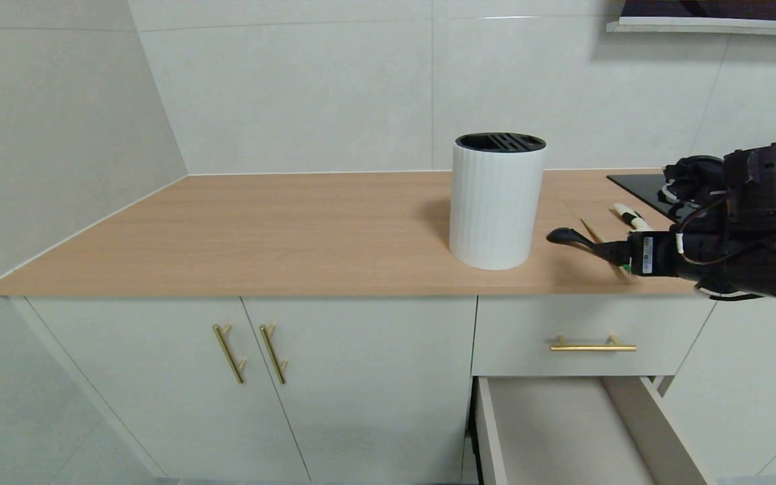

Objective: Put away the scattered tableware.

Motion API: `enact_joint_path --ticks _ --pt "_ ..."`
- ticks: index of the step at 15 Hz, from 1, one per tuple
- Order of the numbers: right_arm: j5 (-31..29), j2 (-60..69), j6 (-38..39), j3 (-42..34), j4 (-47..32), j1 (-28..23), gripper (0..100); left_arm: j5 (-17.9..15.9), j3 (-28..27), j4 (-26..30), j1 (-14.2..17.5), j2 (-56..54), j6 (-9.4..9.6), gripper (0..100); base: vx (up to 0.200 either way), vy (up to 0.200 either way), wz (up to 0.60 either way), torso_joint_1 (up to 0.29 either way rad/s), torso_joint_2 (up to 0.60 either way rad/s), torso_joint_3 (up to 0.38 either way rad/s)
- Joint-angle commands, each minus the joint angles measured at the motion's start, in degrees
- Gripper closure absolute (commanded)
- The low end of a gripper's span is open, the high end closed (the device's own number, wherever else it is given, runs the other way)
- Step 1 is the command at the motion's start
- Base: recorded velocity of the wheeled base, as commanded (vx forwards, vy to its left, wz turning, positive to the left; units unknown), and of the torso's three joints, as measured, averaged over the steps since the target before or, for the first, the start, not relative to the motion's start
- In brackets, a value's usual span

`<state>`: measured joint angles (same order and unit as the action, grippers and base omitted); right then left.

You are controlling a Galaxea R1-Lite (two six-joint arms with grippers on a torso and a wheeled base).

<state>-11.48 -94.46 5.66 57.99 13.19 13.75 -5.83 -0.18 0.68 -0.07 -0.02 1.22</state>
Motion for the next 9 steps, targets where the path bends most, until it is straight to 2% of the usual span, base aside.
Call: enact_joint_path --ticks 1,6,9 --pt "-0.4 -4.4 0.1 -0.2 1.8 -1.8 0 -0.1 0.0 0.0 0.0 0.0 0.01 0 0.000 0.000 0.00 0.000 0.00 0.000" --pt "-1.3 -8.8 0.0 -0.1 6.8 -3.7 0 0.0 0.0 0.0 0.0 0.0 0.01 0 0.000 0.000 0.00 0.000 0.00 0.000" --pt "-2.0 -10.1 -0.1 0.2 7.3 -4.3 0 -0.1 0.0 0.0 0.0 0.0 0.01 0 0.000 0.000 0.00 0.000 0.00 0.000"
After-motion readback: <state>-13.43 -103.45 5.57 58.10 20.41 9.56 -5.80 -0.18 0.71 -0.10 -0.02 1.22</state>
